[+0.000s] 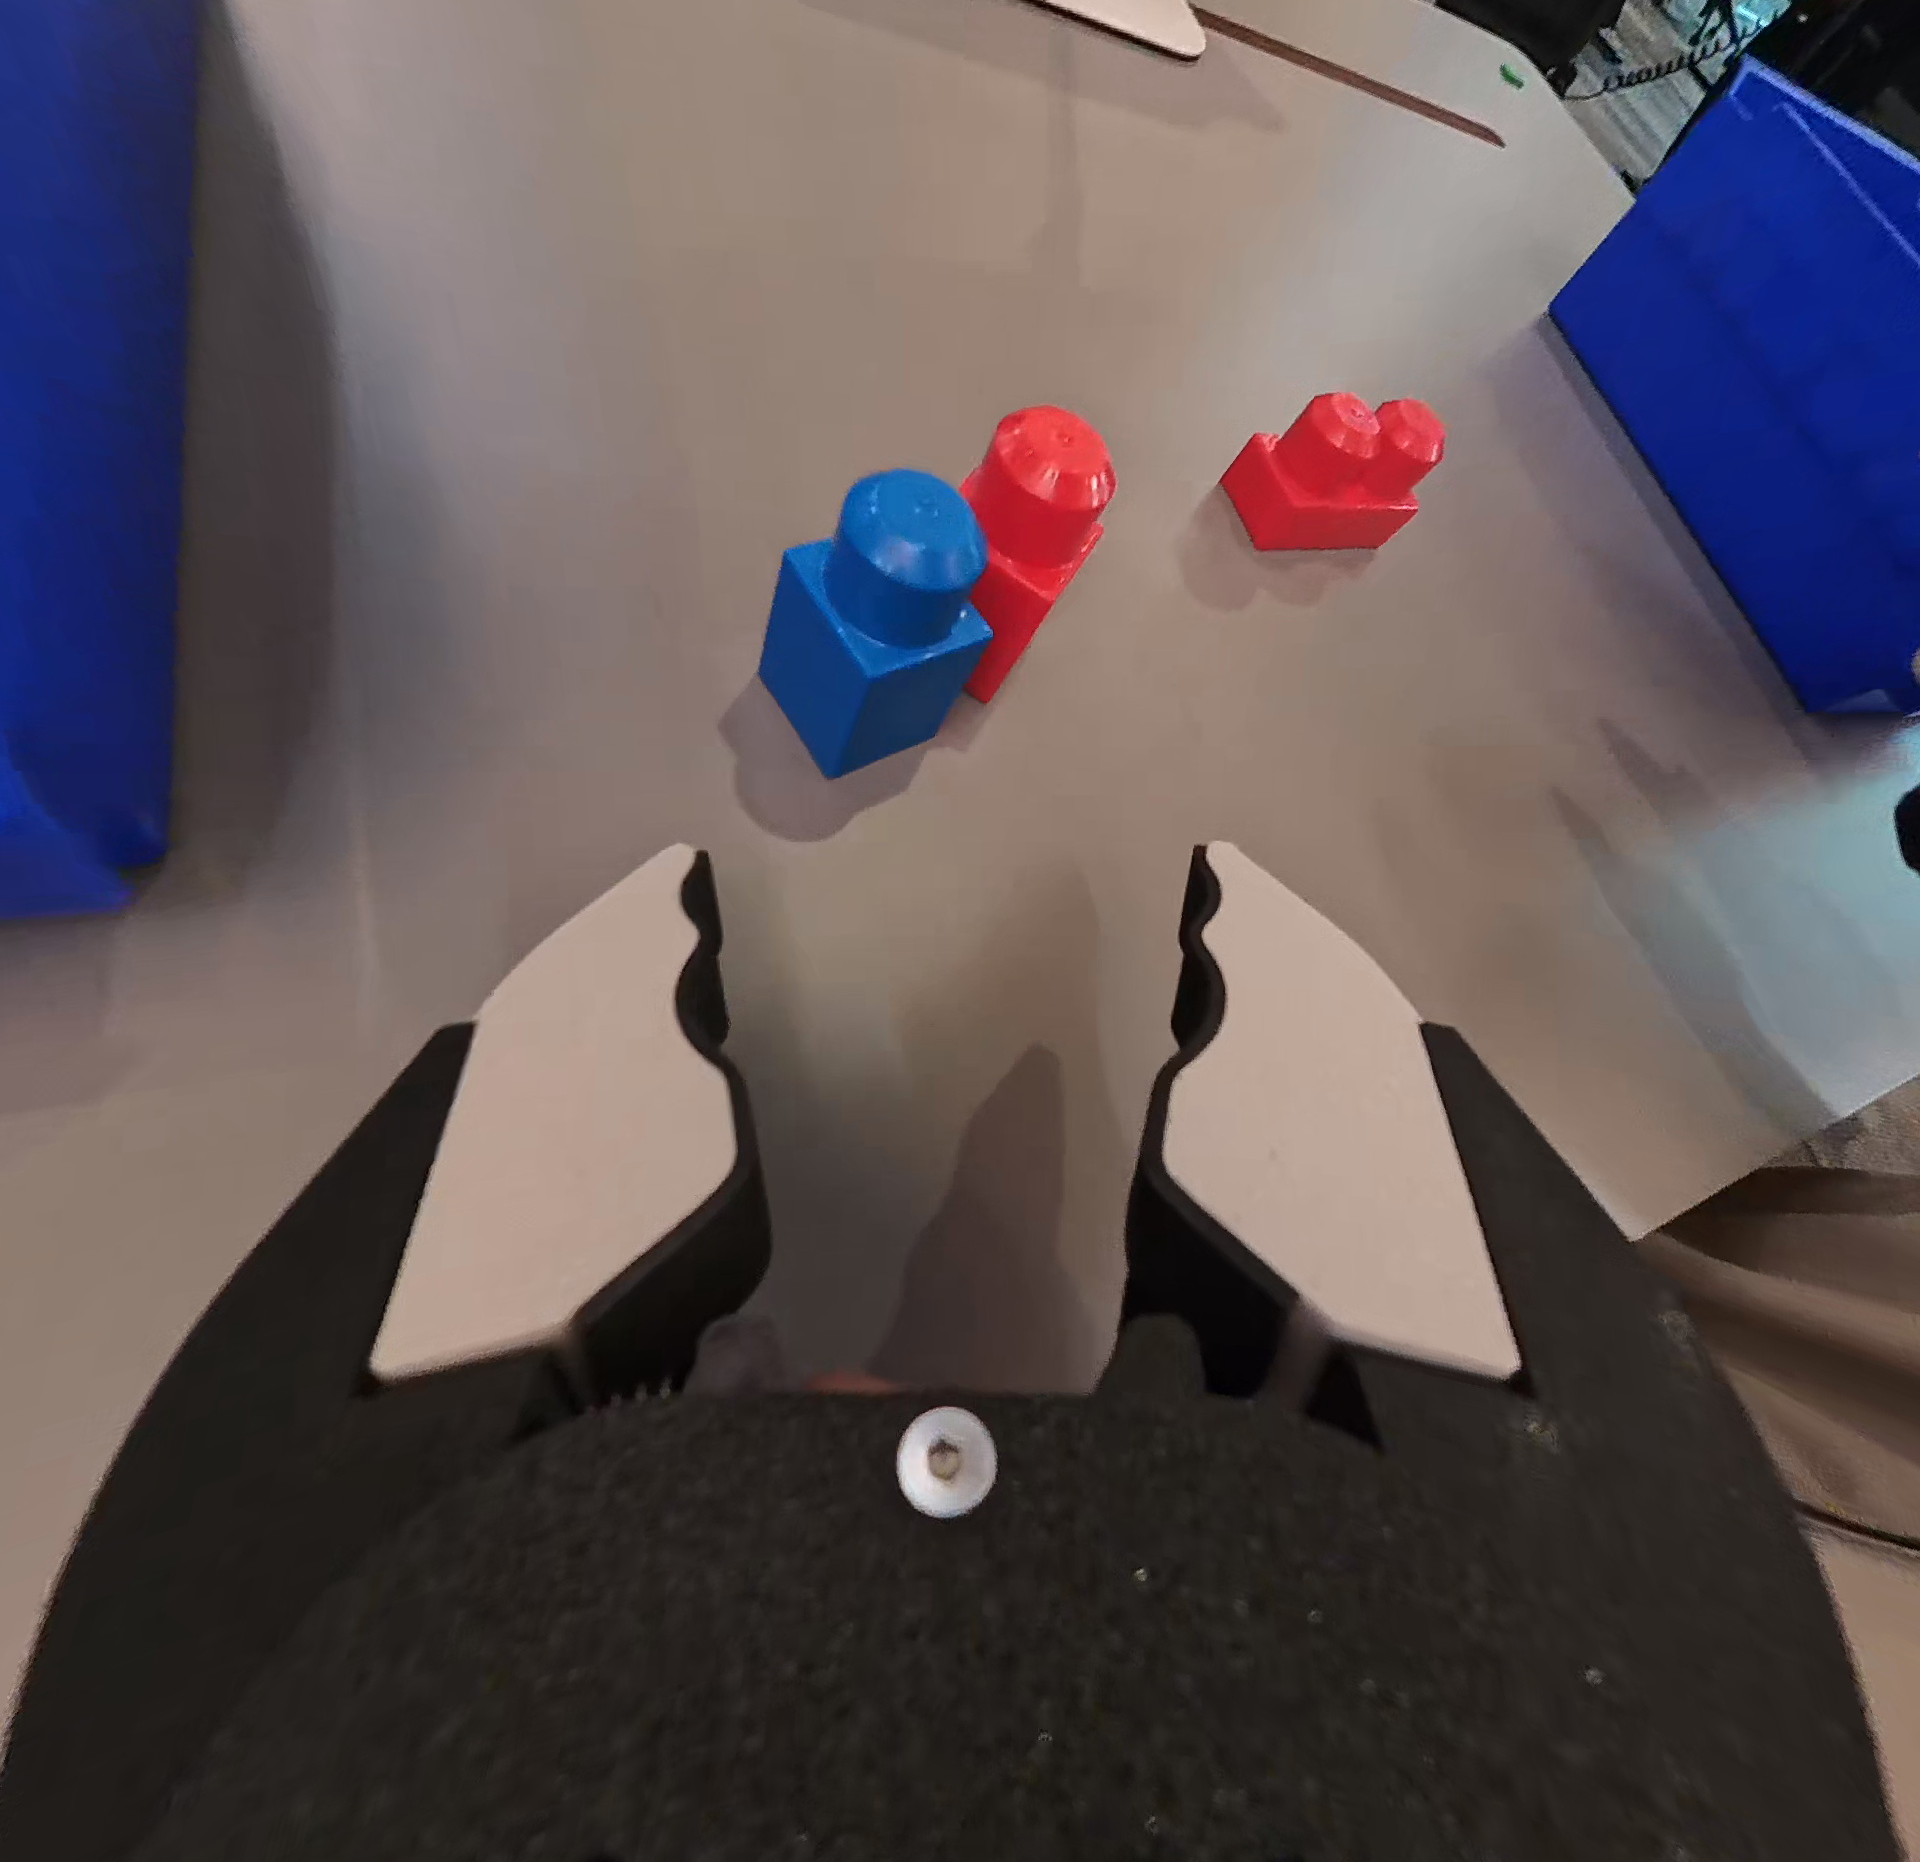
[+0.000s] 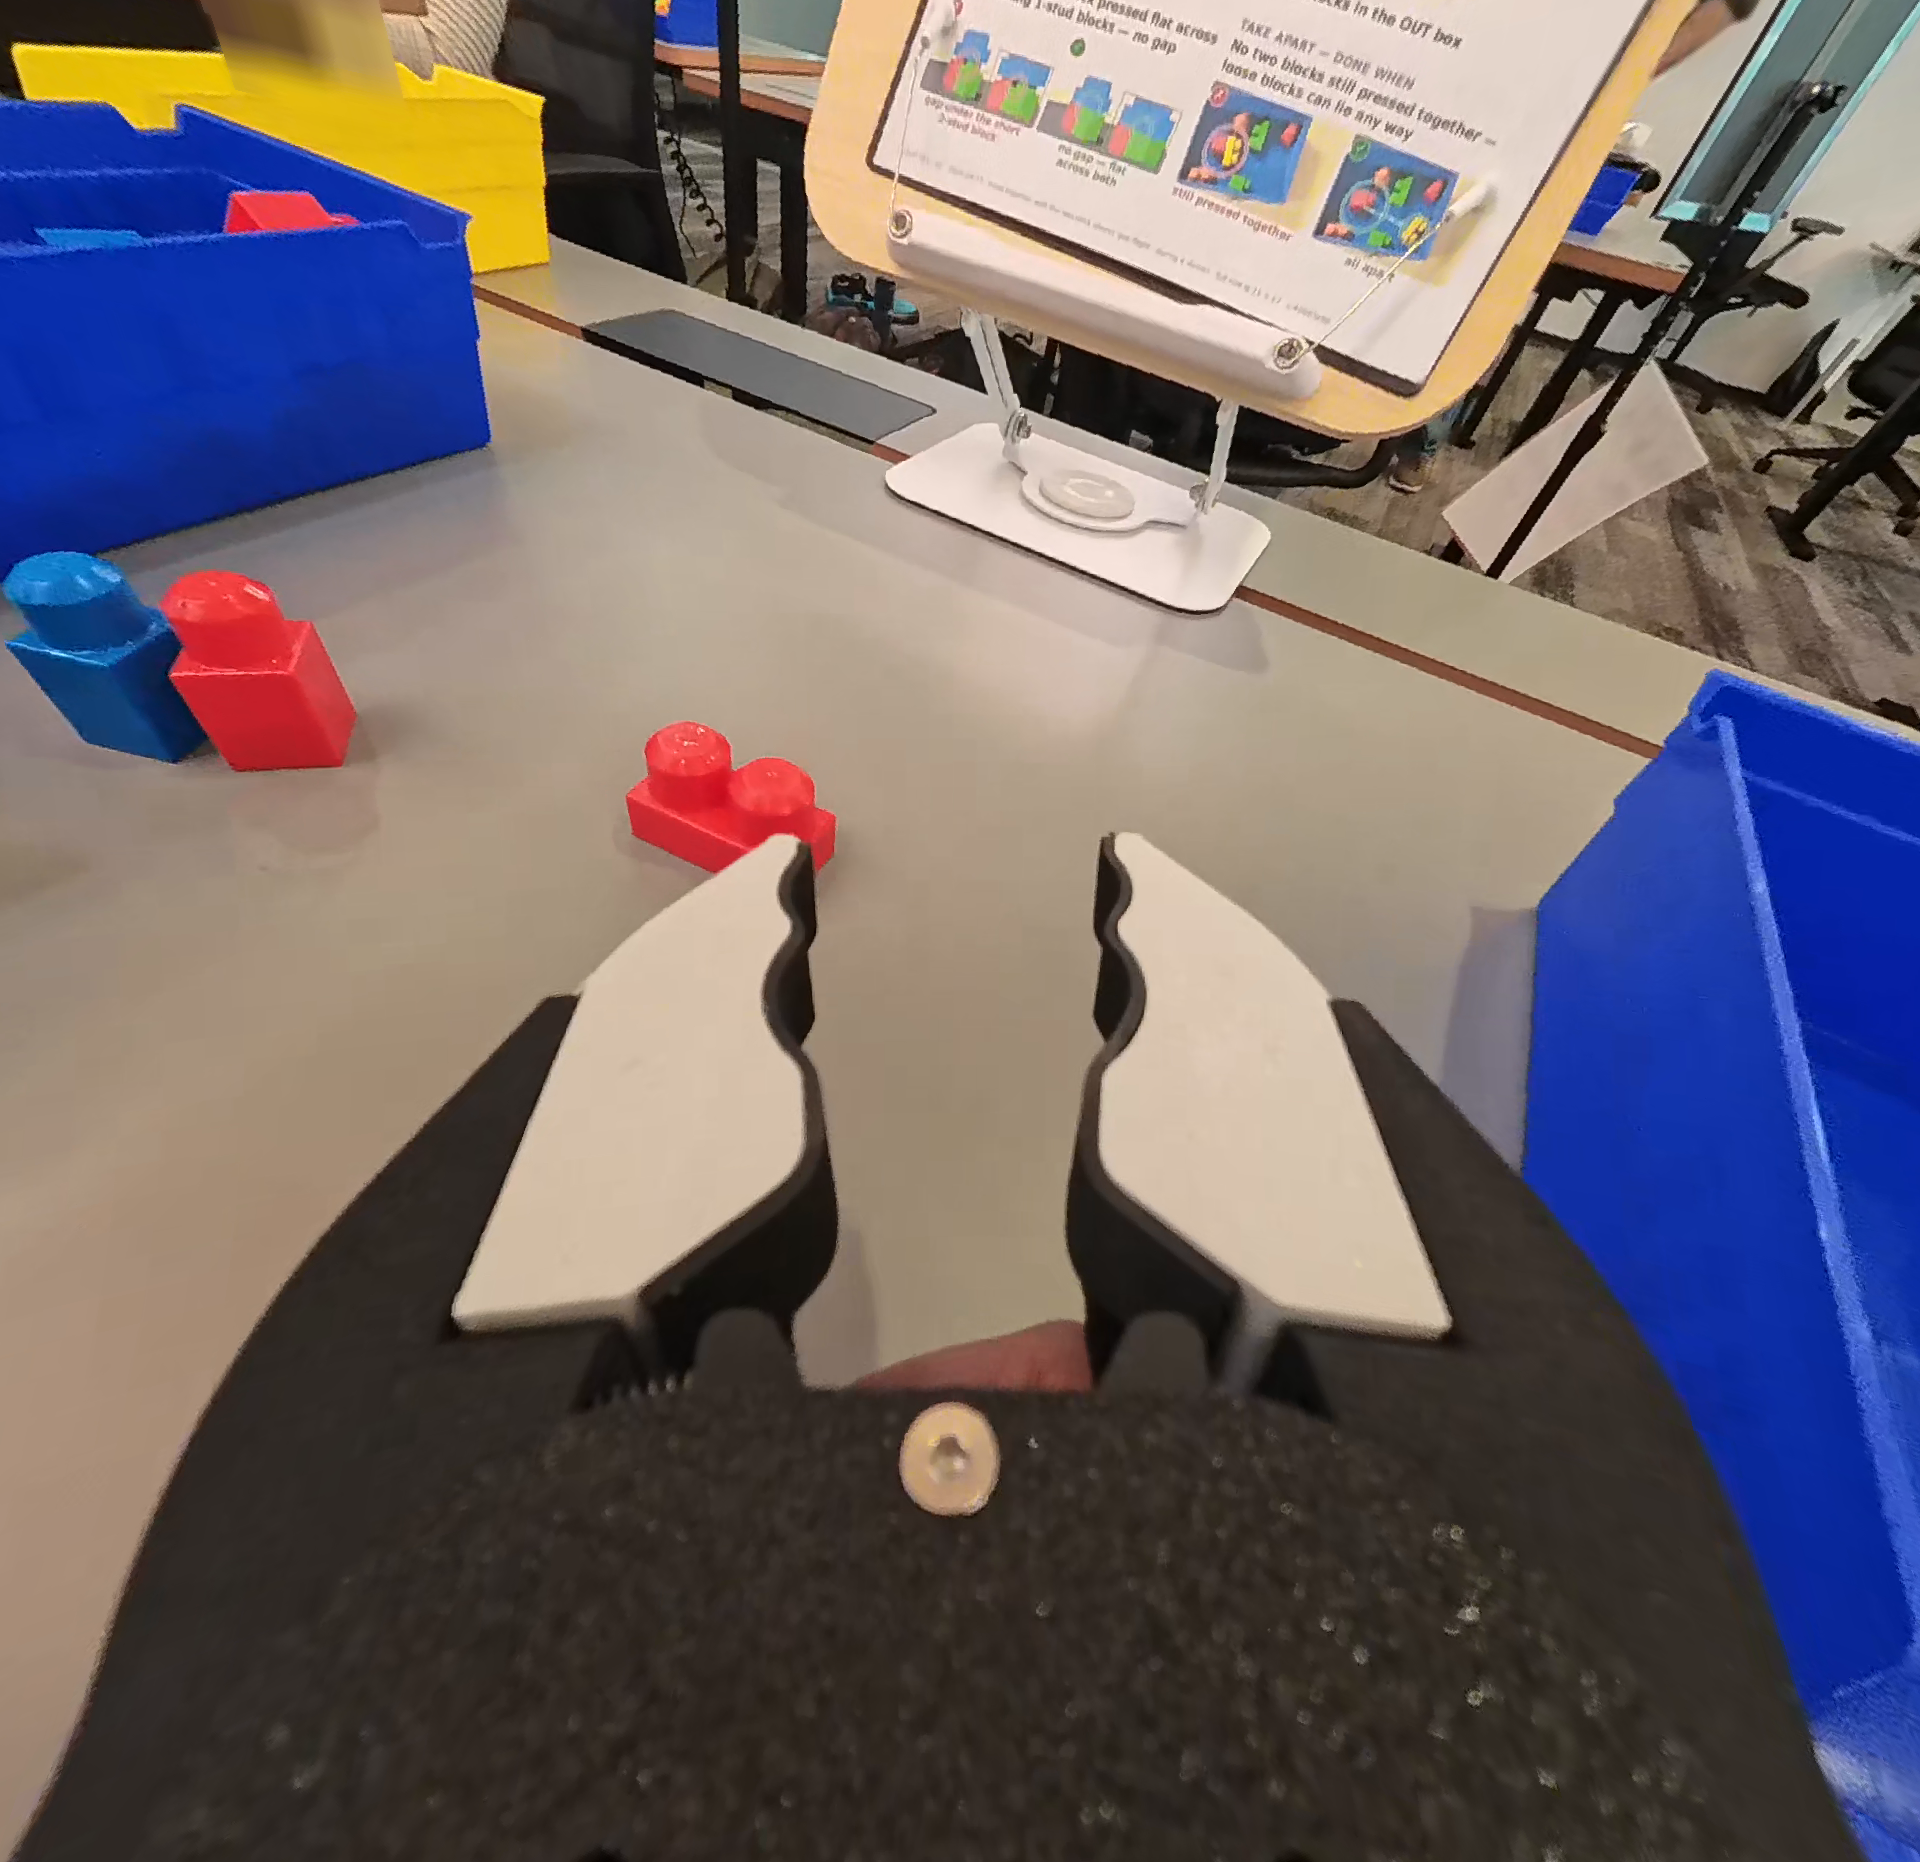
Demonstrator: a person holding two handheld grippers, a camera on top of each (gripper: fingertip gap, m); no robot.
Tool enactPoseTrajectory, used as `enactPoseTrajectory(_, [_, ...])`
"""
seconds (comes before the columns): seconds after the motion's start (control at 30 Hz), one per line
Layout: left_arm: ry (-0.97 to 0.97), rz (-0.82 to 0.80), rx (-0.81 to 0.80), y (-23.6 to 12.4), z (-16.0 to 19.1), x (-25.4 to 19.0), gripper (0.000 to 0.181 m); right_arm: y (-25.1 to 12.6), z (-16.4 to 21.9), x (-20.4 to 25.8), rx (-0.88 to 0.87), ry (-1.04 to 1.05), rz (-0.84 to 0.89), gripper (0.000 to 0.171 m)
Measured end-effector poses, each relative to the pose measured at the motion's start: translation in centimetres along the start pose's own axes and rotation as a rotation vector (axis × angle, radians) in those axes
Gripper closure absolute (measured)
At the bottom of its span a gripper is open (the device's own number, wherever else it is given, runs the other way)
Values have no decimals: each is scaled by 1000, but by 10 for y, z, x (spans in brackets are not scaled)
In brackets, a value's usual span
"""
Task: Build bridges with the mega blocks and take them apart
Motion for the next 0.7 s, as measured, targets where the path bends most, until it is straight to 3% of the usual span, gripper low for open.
enactPoseTrajectory(0.3, [5, 0, 86, 22, -9, 1, 94, -5, 18, -16, 37, 28, 23, 120])
enactPoseTrajectory(0.5, [70, -4, 89, 31, -34, 8, 95, -2, 20, -19, 44, 28, 25, 120])
enactPoseTrajectory(0.7, [44, 143, 176, 44, -31, -2, 95, 0, 24, -21, 54, 29, 27, 120])
Point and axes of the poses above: each gripper's, where its closed fingertips meet, y out along the fingers, z out of its underside, x = y × z across the jaws, the point moved 3 cm from there along -y, back along the fingers, and after that the axes turned 8 degrees about z, right-handed, at the moved point
